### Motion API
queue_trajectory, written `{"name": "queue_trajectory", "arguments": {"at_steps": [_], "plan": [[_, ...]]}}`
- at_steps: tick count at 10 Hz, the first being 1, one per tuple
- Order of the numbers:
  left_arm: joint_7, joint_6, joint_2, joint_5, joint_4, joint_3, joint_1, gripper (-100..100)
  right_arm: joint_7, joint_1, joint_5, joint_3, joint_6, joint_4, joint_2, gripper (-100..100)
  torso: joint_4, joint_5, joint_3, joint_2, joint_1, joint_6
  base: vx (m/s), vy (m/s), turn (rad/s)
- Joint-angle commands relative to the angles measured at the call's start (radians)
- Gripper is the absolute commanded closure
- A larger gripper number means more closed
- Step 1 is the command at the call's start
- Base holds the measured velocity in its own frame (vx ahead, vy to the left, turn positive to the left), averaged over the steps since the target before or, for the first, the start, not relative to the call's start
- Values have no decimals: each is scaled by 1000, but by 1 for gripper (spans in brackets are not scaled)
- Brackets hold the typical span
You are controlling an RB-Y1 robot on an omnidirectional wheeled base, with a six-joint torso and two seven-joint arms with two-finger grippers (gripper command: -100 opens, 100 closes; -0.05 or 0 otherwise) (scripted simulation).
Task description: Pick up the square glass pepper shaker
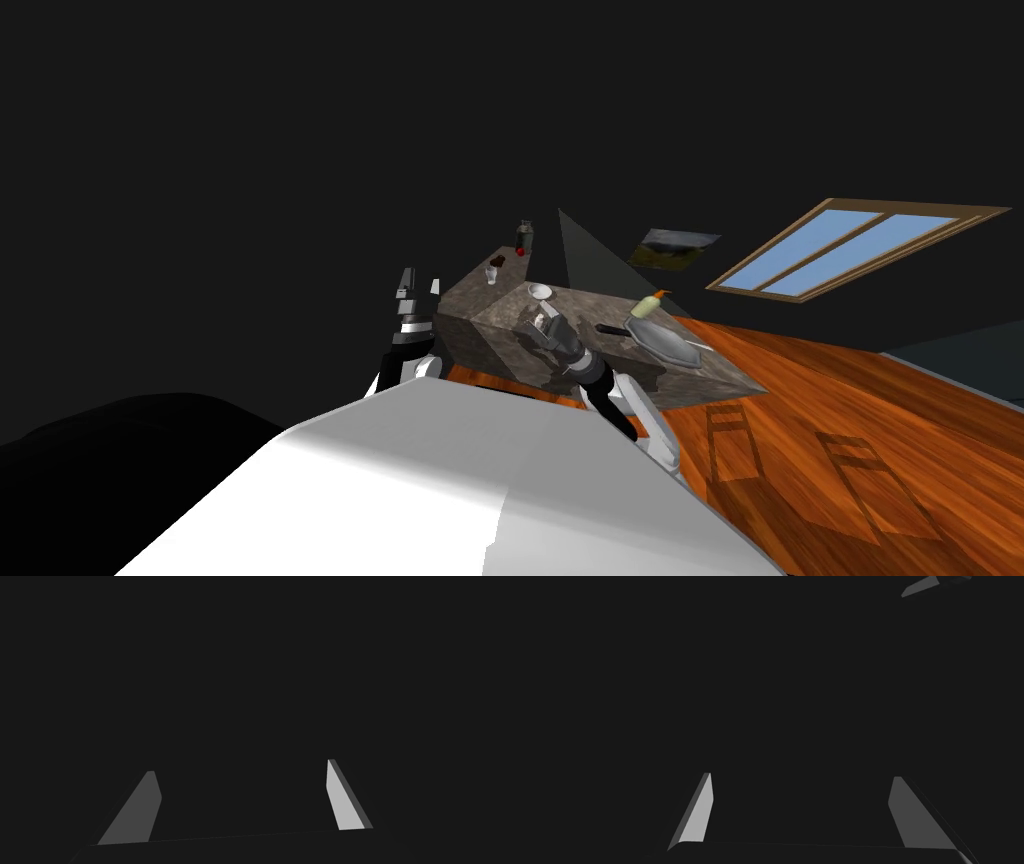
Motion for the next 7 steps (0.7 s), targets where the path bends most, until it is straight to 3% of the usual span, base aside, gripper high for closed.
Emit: {"name": "queue_trajectory", "arguments": {"at_steps": [1, 2, 3, 5, 6, 7], "plan": [[0, 0, 0, 0, 0, 0, 0, 0, 14, -5, 50, 11, -15, 6, -21, -100, 0, 0, 0, 0, 0, 0, 1, 60, 25], [0, 0, 0, 0, 0, 0, 0, 0, 14, -5, 68, 11, -15, 6, -21, -100, 0, 0, 0, 0, 0, 0, 6, 28, -8], [0, 0, 0, 0, 0, 0, 0, 0, 28, -27, 105, 31, -31, 10, -69, -100, 0, 0, 0, 0, -1, 0, 11, 57, 53], [0, 0, 0, 0, 0, 0, 0, 0, 28, -27, 150, 31, -31, 10, -73, -100, 0, 0, 0, -1, 0, 0, 6, 40, 14], [0, 0, 0, 0, 0, 0, 0, 0, 41, -48, 187, 51, -47, 14, -121, -100, 0, 0, 0, 0, -2, 0, 3, 57, 57], [0, 0, 0, 0, 0, 0, 0, 0, 41, -48, 217, 51, -47, 14, -125, -100, 0, 0, 0, 0, 0, 0, 4, 64, 32]]}}
